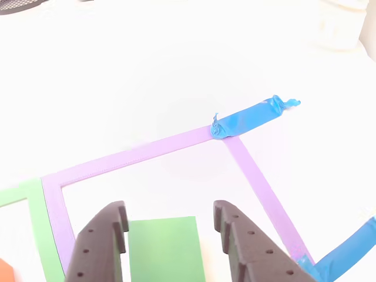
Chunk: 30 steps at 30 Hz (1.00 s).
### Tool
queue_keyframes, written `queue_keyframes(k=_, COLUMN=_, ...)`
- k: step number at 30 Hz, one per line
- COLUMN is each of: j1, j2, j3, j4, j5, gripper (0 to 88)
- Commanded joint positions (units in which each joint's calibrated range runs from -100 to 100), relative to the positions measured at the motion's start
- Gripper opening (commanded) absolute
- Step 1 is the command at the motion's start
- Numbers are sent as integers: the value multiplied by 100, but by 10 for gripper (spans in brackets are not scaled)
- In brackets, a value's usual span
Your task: Tower of hanoi
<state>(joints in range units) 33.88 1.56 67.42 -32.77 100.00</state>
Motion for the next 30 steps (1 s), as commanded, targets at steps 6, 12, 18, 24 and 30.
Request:
queue_keyframes(k=6, j1=-3, j2=-3390, j3=-687, j4=4564, j5=0, gripper=9)
queue_keyframes(k=12, j1=-166, j2=-4956, j3=-1251, j4=7350, j5=0, gripper=8)
queue_keyframes(k=18, j1=-962, j2=-5651, j3=-2869, j4=9609, j5=0, gripper=8)
queue_keyframes(k=24, j1=-1959, j2=-5756, j3=-4696, j4=11317, j5=0, gripper=8)
queue_keyframes(k=30, j1=-3014, j2=-5788, j3=-5878, j4=12265, j5=0, gripper=8)
